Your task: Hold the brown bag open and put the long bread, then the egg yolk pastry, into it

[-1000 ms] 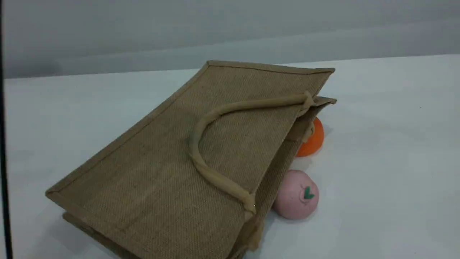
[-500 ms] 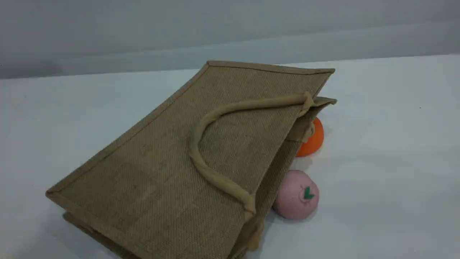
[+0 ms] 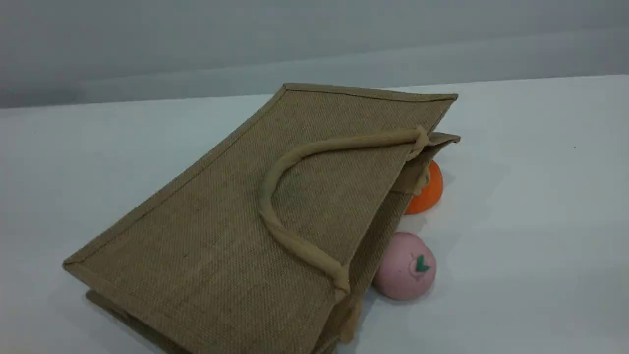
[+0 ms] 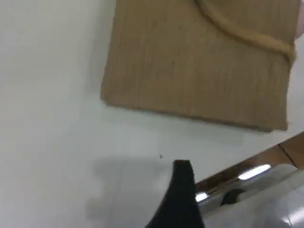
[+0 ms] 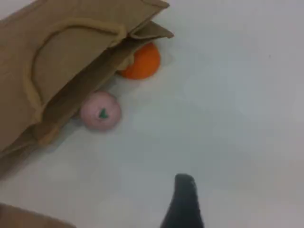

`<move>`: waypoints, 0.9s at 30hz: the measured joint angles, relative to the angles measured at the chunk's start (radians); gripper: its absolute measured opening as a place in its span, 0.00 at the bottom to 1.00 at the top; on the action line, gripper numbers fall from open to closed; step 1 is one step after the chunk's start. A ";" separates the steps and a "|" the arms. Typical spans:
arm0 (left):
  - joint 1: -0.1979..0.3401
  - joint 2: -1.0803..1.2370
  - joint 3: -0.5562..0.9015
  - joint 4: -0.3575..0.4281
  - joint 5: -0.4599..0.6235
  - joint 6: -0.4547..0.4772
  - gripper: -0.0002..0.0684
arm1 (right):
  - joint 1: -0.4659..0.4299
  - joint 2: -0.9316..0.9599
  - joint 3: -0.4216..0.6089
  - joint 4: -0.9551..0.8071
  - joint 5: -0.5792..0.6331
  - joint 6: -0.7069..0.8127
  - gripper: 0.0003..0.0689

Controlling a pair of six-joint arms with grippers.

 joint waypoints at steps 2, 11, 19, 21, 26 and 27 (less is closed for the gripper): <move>0.001 -0.088 0.060 0.034 -0.044 -0.018 0.83 | 0.000 0.000 0.000 0.000 0.001 0.000 0.74; 0.002 -0.396 0.285 0.074 -0.106 -0.017 0.83 | -0.001 0.000 -0.001 0.003 0.001 0.000 0.74; 0.002 -0.610 0.428 0.068 -0.126 -0.013 0.83 | -0.001 0.000 -0.001 0.003 0.001 -0.001 0.74; 0.002 -0.654 0.427 0.068 -0.142 -0.013 0.83 | -0.001 -0.008 -0.001 0.003 0.001 0.000 0.74; 0.002 -0.729 0.427 0.074 -0.137 -0.013 0.83 | -0.001 -0.075 -0.001 0.005 0.002 0.000 0.74; 0.002 -0.730 0.426 0.074 -0.137 -0.013 0.83 | -0.001 -0.097 -0.001 0.005 0.002 0.000 0.74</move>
